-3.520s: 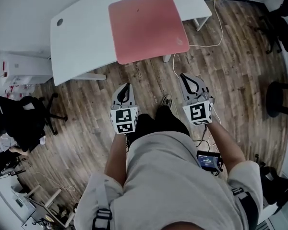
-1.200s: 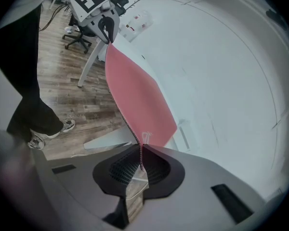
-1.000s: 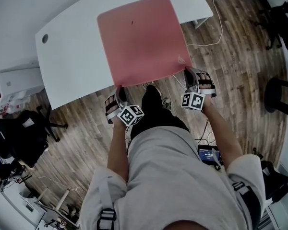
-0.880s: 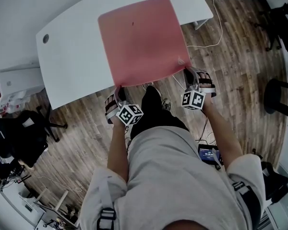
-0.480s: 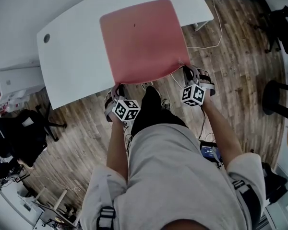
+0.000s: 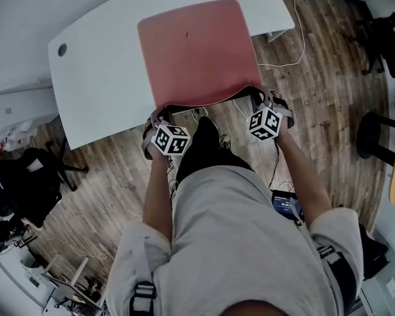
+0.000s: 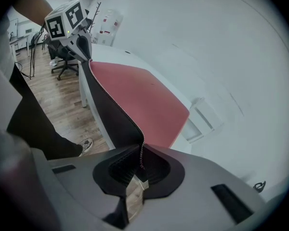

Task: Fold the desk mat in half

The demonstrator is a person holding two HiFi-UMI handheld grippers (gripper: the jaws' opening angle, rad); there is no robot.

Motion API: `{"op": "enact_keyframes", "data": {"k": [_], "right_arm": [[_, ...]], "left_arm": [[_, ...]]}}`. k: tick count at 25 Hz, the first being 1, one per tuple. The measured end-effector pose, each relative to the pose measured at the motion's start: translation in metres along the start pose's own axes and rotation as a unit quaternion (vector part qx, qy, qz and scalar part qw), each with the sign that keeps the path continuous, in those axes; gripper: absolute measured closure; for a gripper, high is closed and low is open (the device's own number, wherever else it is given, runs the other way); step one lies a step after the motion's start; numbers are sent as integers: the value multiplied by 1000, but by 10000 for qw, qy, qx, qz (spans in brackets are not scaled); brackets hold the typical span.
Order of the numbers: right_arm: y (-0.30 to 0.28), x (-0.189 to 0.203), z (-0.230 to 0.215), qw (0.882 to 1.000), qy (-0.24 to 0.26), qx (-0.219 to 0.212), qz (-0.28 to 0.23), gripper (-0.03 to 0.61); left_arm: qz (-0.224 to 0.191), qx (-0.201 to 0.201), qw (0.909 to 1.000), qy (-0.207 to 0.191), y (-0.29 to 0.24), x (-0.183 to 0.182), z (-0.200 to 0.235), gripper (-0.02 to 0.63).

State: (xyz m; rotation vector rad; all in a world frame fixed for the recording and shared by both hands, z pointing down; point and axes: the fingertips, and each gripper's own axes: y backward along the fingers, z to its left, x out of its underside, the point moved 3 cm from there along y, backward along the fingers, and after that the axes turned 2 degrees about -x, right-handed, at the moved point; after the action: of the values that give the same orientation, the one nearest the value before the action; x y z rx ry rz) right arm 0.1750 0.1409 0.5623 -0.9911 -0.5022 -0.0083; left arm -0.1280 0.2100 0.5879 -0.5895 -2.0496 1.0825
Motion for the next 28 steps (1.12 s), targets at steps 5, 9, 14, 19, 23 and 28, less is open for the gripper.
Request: {"op": "enact_keyframes", "data": {"k": [5,9,14,19,23,28], "right_arm": [[-5,2,-1,9997,-88,-165,129,526],[-8,-1,-3,9994,-157,-243,163,526],[-4,-1,-5,9996,-198,-198,67,526],[-4,-2,-7,9992,-271,-266,101,526],[-8,-6,-13,9990,-291,-290,170,526],[-12,-7,-19,9985,-304,-355,282,526]], "left_arm": [[15,284,9993,235,-2,-1,0,586],[-5,343,9989,332,-1,-1,3,586],[-69,367,9986,383,4,-1,3,586],[-71,553,9977,388,3,0,4,586],[-29,840,9950,535,2,-1,6,586],[-169,862,9950,471,4,-11,14,586]]}}
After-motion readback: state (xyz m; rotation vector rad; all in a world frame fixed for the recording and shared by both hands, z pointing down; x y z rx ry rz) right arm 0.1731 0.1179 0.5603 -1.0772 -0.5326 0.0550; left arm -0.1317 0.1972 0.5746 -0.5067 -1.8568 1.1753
